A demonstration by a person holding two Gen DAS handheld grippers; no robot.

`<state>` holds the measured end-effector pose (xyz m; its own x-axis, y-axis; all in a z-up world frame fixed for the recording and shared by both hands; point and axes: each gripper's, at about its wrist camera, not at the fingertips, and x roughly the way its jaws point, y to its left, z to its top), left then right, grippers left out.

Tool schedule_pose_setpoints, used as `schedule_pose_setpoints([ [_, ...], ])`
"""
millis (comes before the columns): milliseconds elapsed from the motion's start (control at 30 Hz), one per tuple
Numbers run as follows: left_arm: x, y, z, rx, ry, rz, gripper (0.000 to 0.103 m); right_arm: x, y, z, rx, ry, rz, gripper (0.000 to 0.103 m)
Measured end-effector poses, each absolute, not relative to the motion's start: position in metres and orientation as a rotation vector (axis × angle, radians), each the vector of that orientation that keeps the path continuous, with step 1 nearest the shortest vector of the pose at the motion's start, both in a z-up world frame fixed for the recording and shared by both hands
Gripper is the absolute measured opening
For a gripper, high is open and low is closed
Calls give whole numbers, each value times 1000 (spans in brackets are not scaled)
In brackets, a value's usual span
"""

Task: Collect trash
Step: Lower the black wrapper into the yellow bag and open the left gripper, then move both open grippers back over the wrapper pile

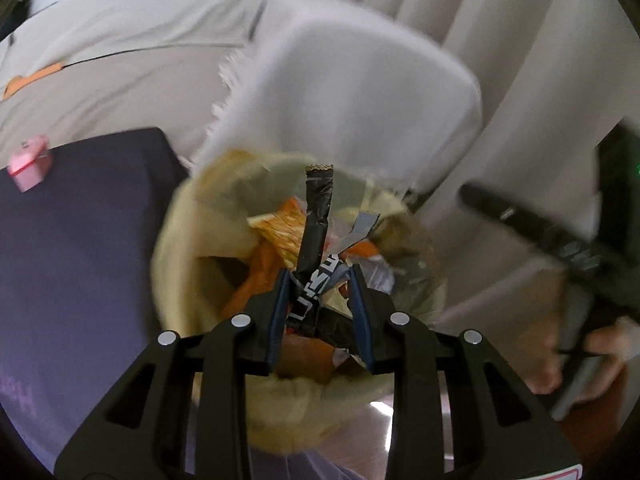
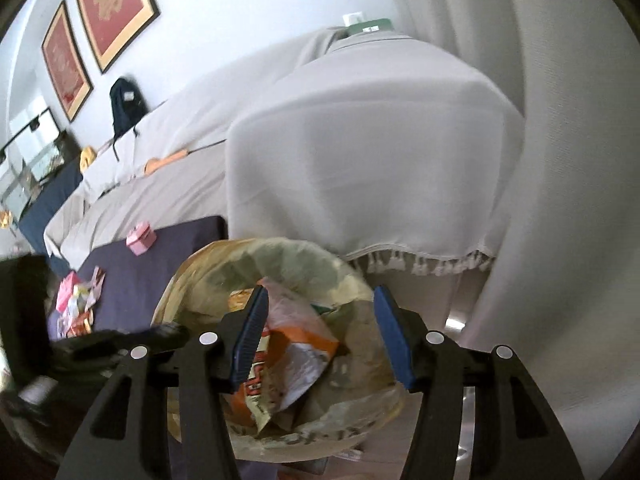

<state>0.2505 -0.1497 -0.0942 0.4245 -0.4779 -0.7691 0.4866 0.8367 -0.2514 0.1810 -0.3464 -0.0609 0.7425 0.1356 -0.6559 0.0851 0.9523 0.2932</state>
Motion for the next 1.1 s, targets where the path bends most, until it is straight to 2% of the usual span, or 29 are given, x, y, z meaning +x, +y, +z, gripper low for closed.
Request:
schedule_pose_setpoints([
  [200, 266, -190, -133, 178, 980, -553, 29, 179, -364, -73, 364, 744, 9, 52],
  [267, 268, -186, -135, 147, 989, -561, 39, 180, -364, -77, 360, 750, 4, 52],
  [467, 267, -148, -117, -26, 998, -574, 50, 178, -364, -80, 365, 742, -13, 52],
  [800, 236, -70, -67, -85, 864, -466, 53, 173, -331, -64, 319, 702, 50, 52],
  [1100, 210, 12, -51, -38, 790, -289, 53, 175, -267, -55, 234, 704, 125, 52],
])
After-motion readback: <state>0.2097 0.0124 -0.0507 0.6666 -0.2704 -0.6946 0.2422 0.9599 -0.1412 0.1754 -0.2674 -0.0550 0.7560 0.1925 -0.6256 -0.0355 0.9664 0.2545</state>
